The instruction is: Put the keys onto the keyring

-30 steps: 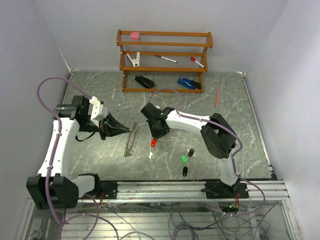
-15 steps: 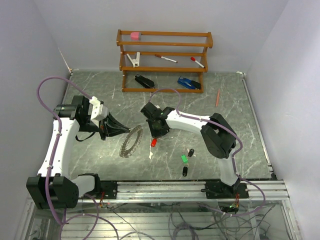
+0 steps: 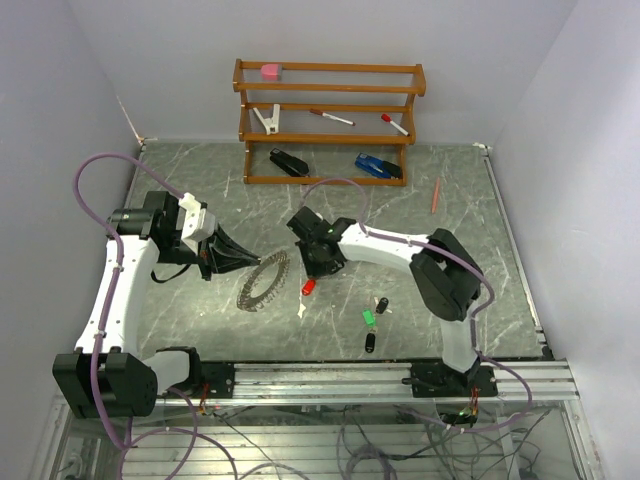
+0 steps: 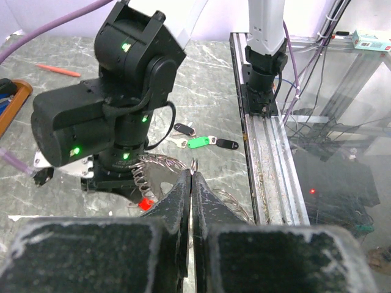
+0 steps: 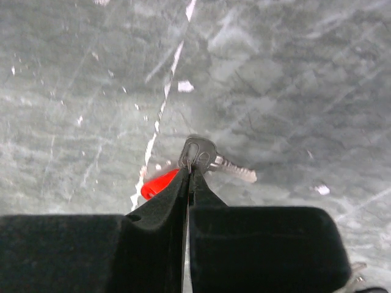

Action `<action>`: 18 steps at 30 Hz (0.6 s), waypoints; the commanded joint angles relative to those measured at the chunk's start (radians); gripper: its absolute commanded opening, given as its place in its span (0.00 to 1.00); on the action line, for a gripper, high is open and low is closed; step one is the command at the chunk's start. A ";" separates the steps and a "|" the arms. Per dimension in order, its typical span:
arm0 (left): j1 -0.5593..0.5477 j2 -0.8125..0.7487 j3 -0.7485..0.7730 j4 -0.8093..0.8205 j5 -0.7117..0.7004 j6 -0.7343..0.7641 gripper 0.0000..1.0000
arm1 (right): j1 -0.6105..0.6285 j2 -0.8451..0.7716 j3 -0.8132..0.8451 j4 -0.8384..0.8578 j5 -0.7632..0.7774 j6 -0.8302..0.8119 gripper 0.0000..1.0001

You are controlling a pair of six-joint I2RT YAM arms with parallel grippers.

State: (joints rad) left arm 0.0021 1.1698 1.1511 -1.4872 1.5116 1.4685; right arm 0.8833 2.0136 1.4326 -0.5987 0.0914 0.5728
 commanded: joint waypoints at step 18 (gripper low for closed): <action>-0.007 0.030 0.088 -0.005 0.076 -0.002 0.07 | -0.107 -0.493 0.048 -0.077 -0.435 -0.289 0.00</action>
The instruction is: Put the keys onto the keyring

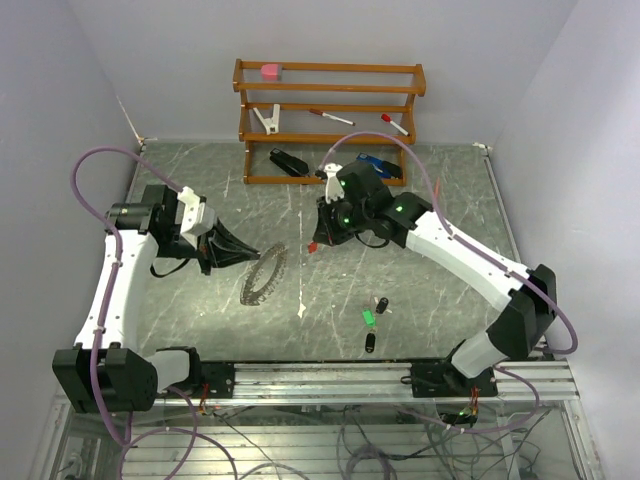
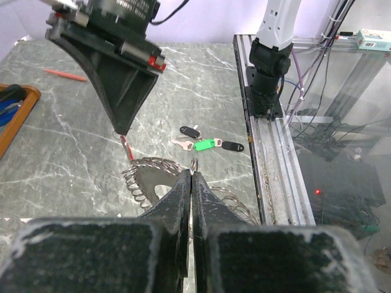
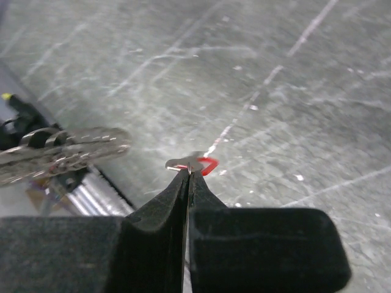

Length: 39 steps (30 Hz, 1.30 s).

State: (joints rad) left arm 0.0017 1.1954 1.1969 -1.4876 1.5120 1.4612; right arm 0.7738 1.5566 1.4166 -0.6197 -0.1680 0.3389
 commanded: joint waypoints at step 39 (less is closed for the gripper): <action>-0.051 0.005 0.037 -0.006 0.076 0.122 0.07 | 0.099 -0.064 -0.002 0.325 -0.538 0.160 0.00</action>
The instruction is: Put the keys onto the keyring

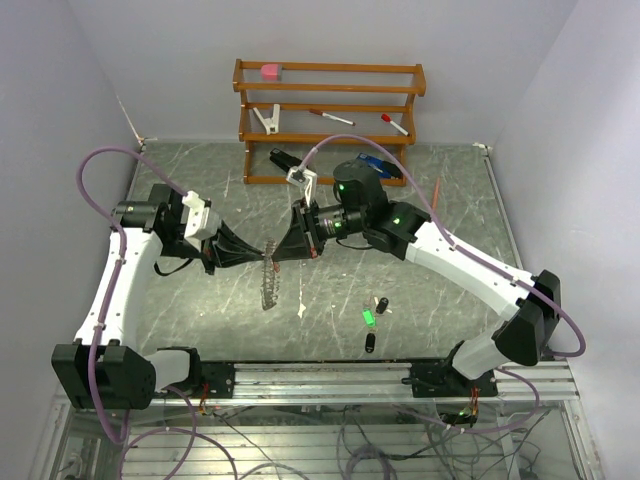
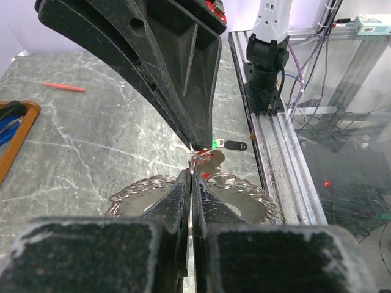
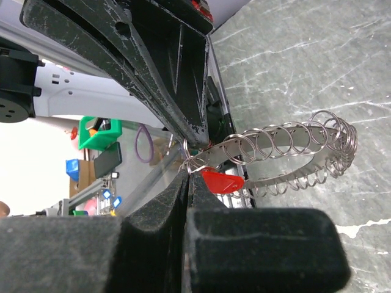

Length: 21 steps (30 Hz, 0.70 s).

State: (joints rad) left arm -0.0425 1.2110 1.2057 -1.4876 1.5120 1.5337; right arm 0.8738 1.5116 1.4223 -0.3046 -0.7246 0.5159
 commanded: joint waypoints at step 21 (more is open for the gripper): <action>-0.009 -0.009 -0.015 -0.006 0.074 0.100 0.07 | -0.012 -0.046 -0.003 -0.040 0.082 -0.044 0.00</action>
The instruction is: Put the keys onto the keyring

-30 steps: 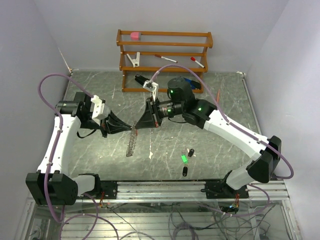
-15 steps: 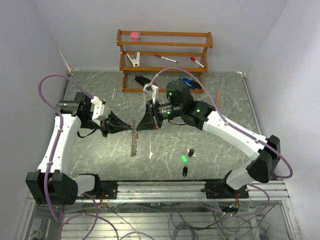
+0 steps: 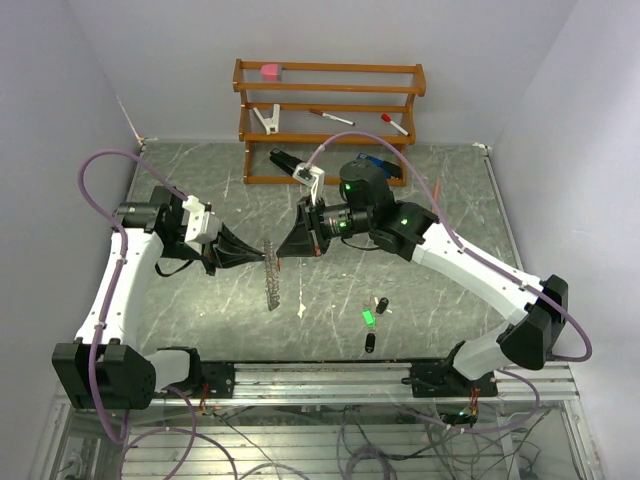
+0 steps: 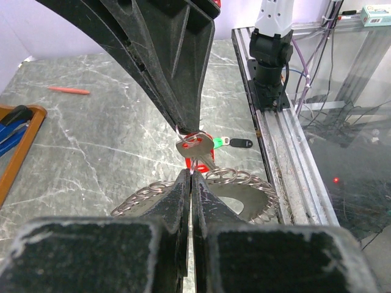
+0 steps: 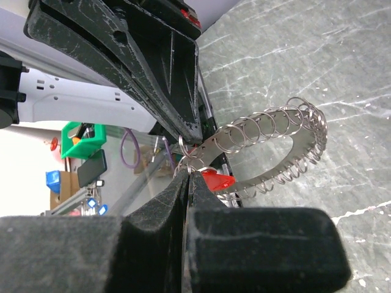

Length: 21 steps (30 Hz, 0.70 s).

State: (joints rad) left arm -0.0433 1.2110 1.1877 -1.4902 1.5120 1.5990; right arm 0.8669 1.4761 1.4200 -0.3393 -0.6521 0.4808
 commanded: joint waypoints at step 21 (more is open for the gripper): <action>-0.023 -0.034 0.050 -0.002 0.076 0.007 0.07 | -0.004 0.047 0.007 0.031 -0.021 0.015 0.00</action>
State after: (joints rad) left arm -0.0570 1.1988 1.1934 -1.4902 1.5116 1.5959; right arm 0.8650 1.5169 1.4136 -0.3328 -0.6624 0.4953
